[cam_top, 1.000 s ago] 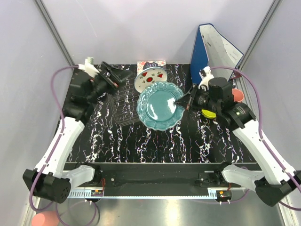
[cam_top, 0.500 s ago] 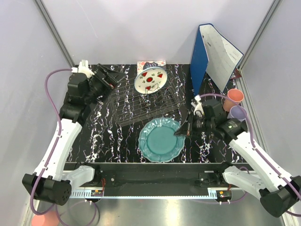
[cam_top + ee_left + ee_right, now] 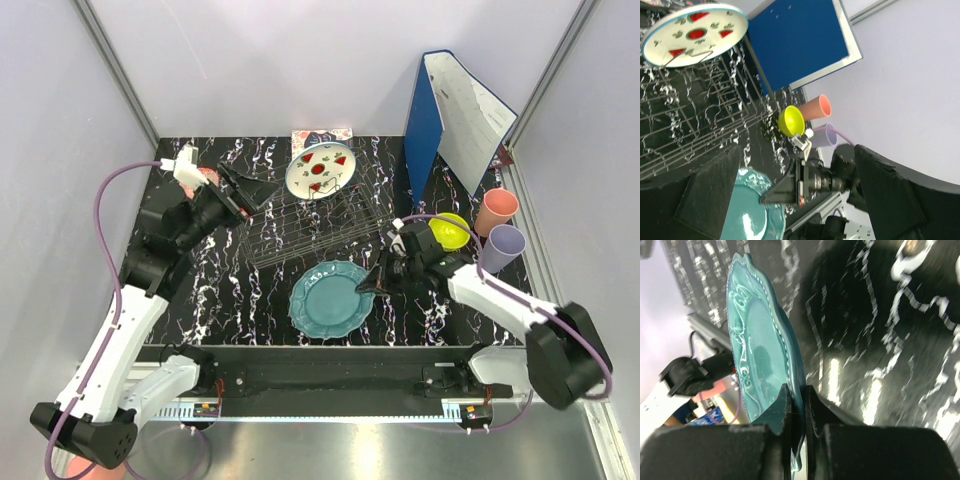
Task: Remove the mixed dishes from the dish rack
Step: Place the plate at the center of the board.
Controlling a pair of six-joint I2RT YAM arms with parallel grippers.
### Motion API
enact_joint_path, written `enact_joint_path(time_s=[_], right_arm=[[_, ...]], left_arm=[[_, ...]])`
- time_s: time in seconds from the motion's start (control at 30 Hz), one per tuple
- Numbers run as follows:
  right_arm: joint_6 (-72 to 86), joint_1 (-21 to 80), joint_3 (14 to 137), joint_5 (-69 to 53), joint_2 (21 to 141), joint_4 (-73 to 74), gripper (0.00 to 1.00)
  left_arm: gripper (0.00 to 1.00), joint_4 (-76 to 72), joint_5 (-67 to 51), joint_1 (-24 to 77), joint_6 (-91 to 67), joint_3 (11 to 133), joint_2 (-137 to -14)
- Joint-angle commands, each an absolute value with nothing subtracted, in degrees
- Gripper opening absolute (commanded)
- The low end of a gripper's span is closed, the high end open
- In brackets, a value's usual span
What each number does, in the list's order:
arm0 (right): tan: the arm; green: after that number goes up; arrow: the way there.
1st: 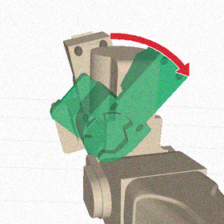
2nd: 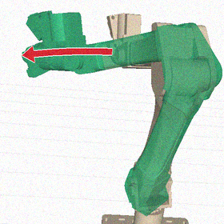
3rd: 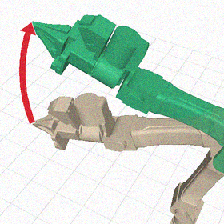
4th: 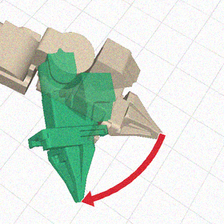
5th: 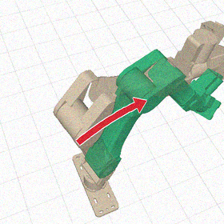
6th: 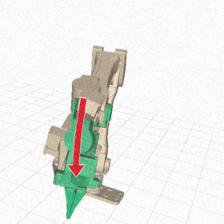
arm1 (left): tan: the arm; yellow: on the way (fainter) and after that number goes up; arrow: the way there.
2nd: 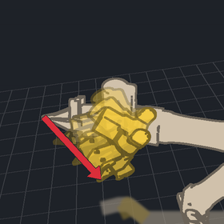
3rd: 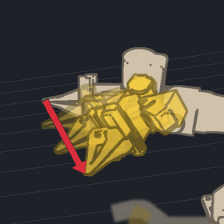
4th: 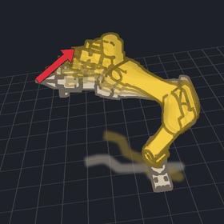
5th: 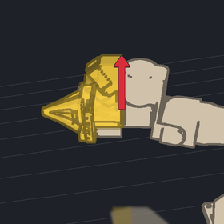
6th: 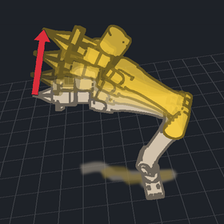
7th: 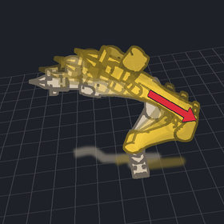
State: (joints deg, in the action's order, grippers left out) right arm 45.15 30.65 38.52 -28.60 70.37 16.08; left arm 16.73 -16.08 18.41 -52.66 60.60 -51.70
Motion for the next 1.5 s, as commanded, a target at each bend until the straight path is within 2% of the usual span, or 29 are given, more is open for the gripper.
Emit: enact_joint_path(time_s=[0.0,0.63,0.67,0.73,0.77,0.8,0.87,0.9,1.0,1.07,1.27,1.47], right_arm=[[45.00,30.85,39.82,-31.82,74.08,1.86,0.00],[40.26,30.85,38.76,-26.29,87.97,-0.44,0.00],[40.34,30.85,38.67,-25.93,87.89,1.65,0.04],[40.34,30.85,38.32,-25.32,86.06,2.72,0.24],[40.43,30.85,37.97,-24.88,85.09,4.12,0.36],[40.43,30.85,37.88,-24.35,84.03,5.09,0.56],[40.43,30.94,37.71,-22.77,80.61,7.72,0.70],[40.43,30.85,37.79,-22.24,79.55,8.60,0.80],[40.34,30.85,38.58,-20.57,75.77,12.47,0.94],[40.34,30.85,39.81,-18.12,72.79,16.58,1.00],[37.80,30.94,48.75,-8.27,59.34,29.42,1.00],[31.30,30.85,62.39,-6.59,51.86,35.15,1.00]], left_arm=[[0.99,16.35,-16.79,19.51,-50.98,59.59,-51.33],[0.99,16.79,-16.44,20.92,-51.41,57.39,-52.12],[0.99,16.87,-16.44,20.92,-51.42,57.31,-52.03],[0.99,16.79,-16.52,20.92,-51.59,57.04,-52.12],[0.99,16.79,-16.35,20.92,-51.59,56.95,-52.21],[0.99,16.79,-16.26,20.92,-51.68,56.78,-52.21],[0.99,16.61,-16.26,20.92,-51.68,56.51,-52.29],[0.99,16.61,-16.26,20.92,-51.77,56.25,-52.47],[0.99,16.00,-16.26,20.92,-51.94,56.16,-52.82],[0.99,15.82,-16.26,20.92,-51.77,56.25,-53.26],[0.99,17.65,-13.46,20.83,-47.91,58.79,-55.01],[0.99,21.62,-8.62,20.83,-31.07,73.35,-66.95]])
